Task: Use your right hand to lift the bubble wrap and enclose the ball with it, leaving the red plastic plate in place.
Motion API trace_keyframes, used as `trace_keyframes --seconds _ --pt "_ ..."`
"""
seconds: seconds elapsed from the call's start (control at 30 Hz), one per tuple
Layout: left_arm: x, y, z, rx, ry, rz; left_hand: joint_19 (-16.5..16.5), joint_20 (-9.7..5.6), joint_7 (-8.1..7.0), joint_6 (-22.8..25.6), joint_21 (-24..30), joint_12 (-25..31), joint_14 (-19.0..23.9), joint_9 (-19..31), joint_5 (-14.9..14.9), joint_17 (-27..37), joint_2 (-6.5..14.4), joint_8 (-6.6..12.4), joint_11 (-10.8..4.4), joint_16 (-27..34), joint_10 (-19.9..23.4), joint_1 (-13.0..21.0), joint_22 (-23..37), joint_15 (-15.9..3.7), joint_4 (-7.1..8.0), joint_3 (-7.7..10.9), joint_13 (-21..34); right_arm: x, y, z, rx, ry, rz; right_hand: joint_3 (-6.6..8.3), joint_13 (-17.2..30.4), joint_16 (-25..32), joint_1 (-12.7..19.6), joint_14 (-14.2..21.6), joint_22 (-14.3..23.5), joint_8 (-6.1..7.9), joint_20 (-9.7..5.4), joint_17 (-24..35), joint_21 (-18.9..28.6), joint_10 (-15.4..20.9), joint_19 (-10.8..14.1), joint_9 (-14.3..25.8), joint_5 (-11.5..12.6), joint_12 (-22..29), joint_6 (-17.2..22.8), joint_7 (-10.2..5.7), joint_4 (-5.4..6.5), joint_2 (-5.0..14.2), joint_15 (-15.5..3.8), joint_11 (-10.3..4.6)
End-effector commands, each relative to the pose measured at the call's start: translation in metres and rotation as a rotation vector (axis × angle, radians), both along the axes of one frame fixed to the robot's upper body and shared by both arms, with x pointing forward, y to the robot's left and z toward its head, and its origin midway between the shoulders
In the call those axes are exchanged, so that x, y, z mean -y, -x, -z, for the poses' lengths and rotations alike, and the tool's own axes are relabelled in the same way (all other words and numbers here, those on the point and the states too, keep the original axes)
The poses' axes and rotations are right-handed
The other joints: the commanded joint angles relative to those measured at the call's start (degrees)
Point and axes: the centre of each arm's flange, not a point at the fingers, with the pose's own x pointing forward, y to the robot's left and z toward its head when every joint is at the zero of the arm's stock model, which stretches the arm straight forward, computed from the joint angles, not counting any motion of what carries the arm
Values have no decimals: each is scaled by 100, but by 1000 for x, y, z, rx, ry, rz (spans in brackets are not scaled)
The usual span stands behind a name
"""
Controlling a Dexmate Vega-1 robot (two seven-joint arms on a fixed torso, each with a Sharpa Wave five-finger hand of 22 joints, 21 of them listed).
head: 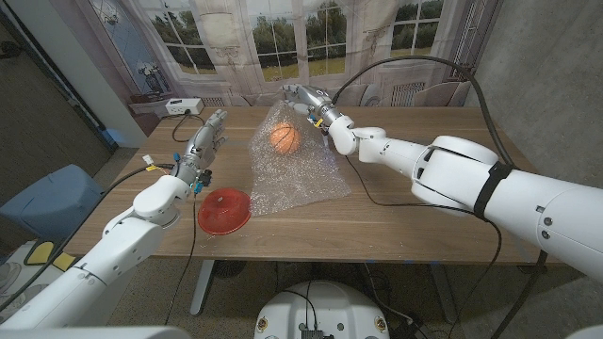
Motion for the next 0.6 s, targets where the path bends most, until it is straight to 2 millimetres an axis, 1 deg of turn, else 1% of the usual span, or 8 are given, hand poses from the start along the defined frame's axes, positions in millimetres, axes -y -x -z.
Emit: trace_keyframes --seconds 0.03,0.1,0.17,0.27,0.33,0.43,0.53,0.6 --pt "2 0 -2 -4 -3 2 -62 24 26 -247 -17 -11 -356 13 61 28 3 3 15 24 -500 -49 19 -20 10 5 18 15 12 -11 -66 -114 -108 -42 -45 2 -308 -217 -5 54 133 -101 -81 -100 -168 28 -95 -168 -95 278 157 -61 -284 214" --pt "2 -1 -3 -5 -3 3 -62 28 26 -246 -18 -10 -355 13 62 28 6 5 16 25 -500 -52 19 -23 12 5 18 20 23 -9 -39 -144 -128 -51 -48 14 -354 -219 -5 133 182 -161 -87 17 -163 40 -108 -154 81 315 148 -115 -260 295" --pt "3 -1 -4 -5 -5 3 -63 28 23 -248 -18 -10 -355 13 62 28 8 4 19 25 -500 -53 19 -20 13 5 18 24 35 -5 -5 -153 -148 -20 -34 60 -249 -112 -4 254 295 -272 -76 183 -100 58 -109 -120 436 232 -17 -233 -226 285" --pt "4 -3 -6 -3 -9 3 -68 26 22 -249 -21 -9 -357 13 63 28 10 4 21 26 -499 -57 19 -20 15 6 18 26 52 0 -11 -124 -166 -84 -16 82 -320 -67 -4 268 429 -334 -71 272 -59 66 -125 -102 544 214 -53 -369 -148 306" --pt "4 -4 -9 1 -12 5 -72 26 21 -250 -23 -8 -358 13 64 28 13 5 23 26 -502 -60 19 -18 17 6 18 26 61 3 -43 -87 -180 -157 -1 52 -451 -198 -6 200 465 -371 -120 102 -147 72 -124 -189 430 261 -33 -448 -125 284" --pt "5 -4 -12 7 -15 -1 -87 37 20 -256 -30 -5 -360 13 65 27 15 3 19 27 -496 -64 20 -15 20 5 17 21 72 10 -92 -17 -187 -350 26 2 -796 -633 -13 30 642 -457 -283 -256 -402 83 -86 -393 -50 144 26 -628 51 316" --pt "6 -5 -14 5 -16 -1 -89 27 17 -256 -31 -2 -358 12 65 27 14 4 22 28 -490 -67 20 -6 21 5 17 15 83 16 -106 39 -187 -450 34 -12 -971 -910 -18 -5 829 -511 -396 -534 -551 86 -50 -543 -313 -59 49 -706 111 299" --pt "7 -6 -14 1 -14 1 -90 29 17 -257 -32 -1 -358 12 65 27 14 4 22 28 -490 -68 20 0 21 4 17 12 88 18 -111 57 -203 -501 34 -14 -1049 -1103 -22 -36 894 -559 -466 -756 -609 85 -18 -652 -612 -115 39 -747 149 245"
